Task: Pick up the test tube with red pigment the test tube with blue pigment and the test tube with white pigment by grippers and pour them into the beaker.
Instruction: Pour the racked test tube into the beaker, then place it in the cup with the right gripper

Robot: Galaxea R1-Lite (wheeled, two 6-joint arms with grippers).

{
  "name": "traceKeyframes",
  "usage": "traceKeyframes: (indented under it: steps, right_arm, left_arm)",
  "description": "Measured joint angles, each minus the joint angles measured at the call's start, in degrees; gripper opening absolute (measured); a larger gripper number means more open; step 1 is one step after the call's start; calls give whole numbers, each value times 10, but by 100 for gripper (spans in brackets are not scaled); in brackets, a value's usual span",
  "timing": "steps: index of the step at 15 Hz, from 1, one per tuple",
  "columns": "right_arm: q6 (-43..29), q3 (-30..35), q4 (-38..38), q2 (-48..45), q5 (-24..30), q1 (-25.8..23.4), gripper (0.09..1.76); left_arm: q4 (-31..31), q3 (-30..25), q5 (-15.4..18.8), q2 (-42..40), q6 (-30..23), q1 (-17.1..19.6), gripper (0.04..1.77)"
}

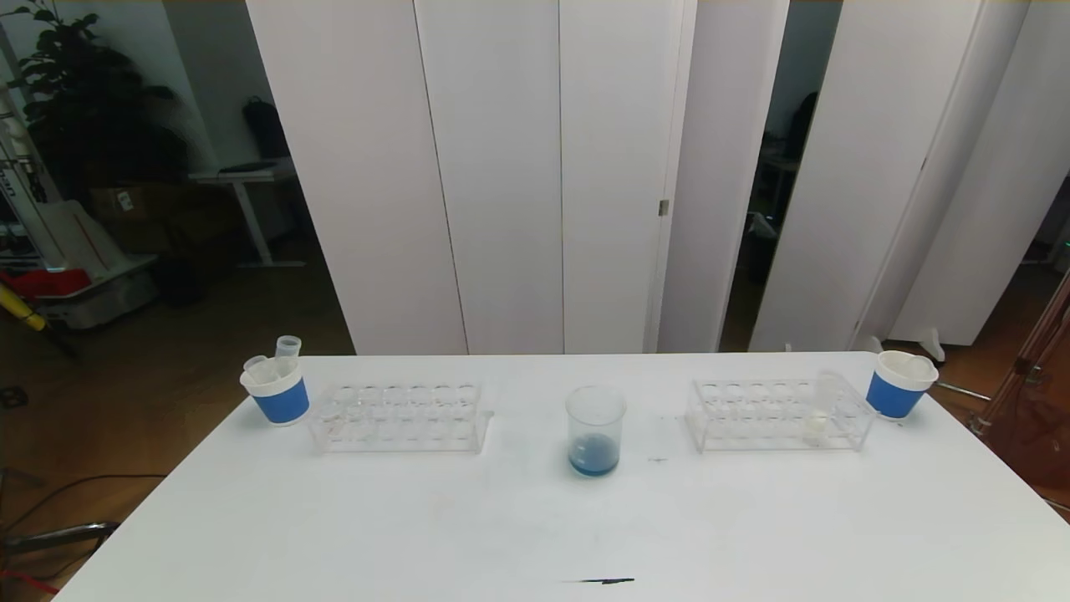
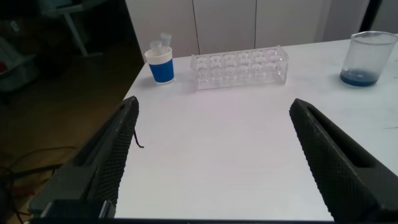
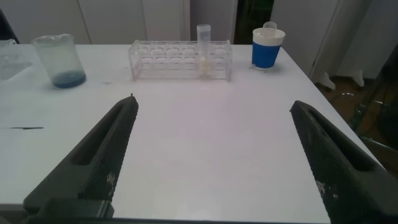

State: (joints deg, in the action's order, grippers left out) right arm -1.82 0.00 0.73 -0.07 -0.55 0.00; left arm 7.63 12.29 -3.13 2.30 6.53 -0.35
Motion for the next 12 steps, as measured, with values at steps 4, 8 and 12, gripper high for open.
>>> traceKeyframes:
  steps: [4,8,12]
  right_arm:
    - [0,0,0,0,0,0,175]
    - [0,0,0,0,0,0,175]
    - [0,0,0,0,0,0,175]
  left_arm:
    - [-2,-53,30,-20,-4,0,173]
    - [-3,-85,35,-23,-11,0,173]
    - [-22,-99,38,-23,-27,0,173]
